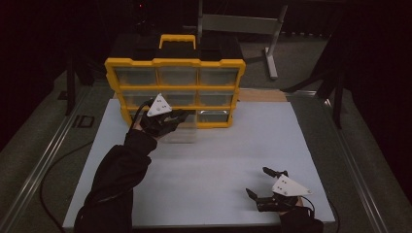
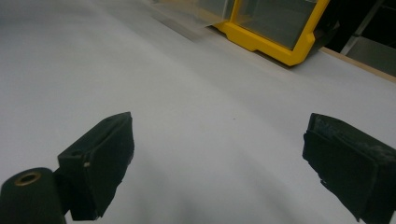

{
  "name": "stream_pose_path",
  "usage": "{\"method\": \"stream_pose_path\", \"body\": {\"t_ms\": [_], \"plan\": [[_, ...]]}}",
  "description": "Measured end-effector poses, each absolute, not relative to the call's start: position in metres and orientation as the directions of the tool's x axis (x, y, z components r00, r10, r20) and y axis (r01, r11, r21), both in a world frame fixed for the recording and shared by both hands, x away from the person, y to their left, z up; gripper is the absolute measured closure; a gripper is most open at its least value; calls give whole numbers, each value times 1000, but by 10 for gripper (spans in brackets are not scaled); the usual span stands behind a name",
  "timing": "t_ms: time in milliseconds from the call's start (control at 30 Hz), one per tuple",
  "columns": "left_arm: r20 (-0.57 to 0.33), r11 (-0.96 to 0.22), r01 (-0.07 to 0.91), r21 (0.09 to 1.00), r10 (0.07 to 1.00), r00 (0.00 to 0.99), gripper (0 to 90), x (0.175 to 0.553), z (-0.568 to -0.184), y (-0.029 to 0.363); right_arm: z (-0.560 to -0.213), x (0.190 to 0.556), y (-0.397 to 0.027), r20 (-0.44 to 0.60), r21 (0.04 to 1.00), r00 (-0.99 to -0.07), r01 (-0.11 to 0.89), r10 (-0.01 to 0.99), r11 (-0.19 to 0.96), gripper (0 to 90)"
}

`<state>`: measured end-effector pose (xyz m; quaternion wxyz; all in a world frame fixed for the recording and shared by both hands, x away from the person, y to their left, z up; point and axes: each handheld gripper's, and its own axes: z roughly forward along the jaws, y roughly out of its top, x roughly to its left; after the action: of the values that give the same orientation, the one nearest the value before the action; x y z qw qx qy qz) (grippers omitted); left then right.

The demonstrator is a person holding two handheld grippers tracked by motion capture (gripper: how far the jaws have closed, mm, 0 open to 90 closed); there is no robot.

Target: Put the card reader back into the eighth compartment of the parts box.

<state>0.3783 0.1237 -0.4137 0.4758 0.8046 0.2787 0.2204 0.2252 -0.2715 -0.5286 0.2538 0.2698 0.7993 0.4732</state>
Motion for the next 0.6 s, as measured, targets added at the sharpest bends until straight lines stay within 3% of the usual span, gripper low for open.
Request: {"method": "stream_pose_path", "body": {"t_ms": [167, 600], "plan": [[38, -343, 270, 900, 679, 733, 731, 385, -426, 130, -529, 225, -271, -147, 893, -730, 192, 668, 406, 89], [46, -335, 305, 891, 736, 675, 730, 396, -449, 135, -530, 225, -270, -146, 892, -733, 193, 664, 409, 89]]}}
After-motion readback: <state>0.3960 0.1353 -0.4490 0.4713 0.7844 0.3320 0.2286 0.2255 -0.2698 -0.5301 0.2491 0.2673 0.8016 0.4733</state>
